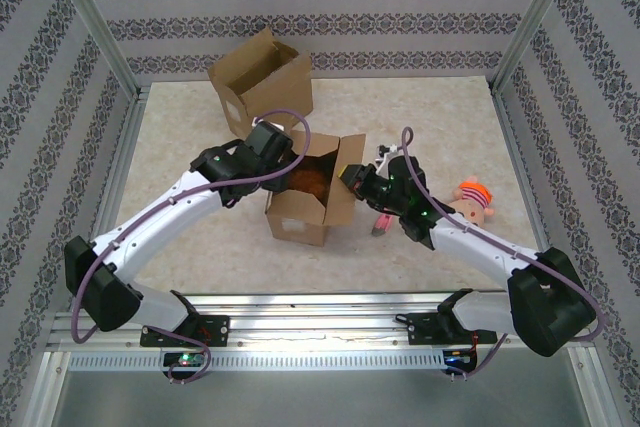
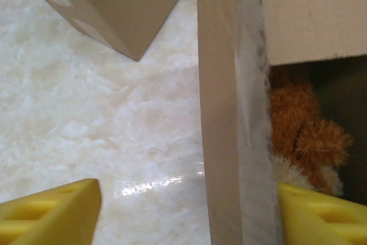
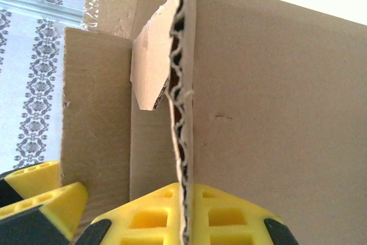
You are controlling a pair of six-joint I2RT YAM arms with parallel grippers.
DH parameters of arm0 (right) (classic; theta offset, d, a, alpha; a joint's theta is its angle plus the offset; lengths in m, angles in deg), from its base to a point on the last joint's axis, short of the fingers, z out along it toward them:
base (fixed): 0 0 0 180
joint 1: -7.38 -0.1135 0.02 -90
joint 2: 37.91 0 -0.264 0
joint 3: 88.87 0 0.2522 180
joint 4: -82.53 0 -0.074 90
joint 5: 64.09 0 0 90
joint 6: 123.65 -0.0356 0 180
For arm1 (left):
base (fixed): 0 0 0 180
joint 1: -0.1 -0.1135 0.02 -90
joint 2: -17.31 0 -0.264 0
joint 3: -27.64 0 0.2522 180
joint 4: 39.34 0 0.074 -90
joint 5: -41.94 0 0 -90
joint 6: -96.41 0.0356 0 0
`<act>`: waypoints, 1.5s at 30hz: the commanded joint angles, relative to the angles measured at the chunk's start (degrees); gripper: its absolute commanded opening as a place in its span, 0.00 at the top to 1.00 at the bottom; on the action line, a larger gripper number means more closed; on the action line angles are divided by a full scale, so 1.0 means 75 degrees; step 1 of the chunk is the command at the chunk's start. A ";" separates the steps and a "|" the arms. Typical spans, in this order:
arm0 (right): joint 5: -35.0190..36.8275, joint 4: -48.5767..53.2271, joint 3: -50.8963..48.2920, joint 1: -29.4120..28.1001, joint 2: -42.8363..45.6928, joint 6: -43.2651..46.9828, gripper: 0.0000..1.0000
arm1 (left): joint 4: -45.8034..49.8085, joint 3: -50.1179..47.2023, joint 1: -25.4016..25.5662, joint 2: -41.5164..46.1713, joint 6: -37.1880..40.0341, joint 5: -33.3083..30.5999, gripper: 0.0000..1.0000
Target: Unpack the express box
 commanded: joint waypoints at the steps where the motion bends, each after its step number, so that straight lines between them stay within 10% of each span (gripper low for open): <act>1: -0.0988 0.0140 0.0522 0.0249 -0.0052 0.0575 1.00 | -0.0024 0.0866 -0.0065 0.0348 0.0570 0.0135 0.20; 17: -0.1993 0.0518 0.0666 0.0947 -0.0066 0.0771 1.00 | -0.0611 0.2709 0.0180 -0.1339 0.3752 0.4293 0.40; 45: -0.1910 0.0523 0.0464 0.0936 0.0004 0.0816 1.00 | -0.2698 0.0789 0.0814 -0.2885 0.6552 -0.0862 0.20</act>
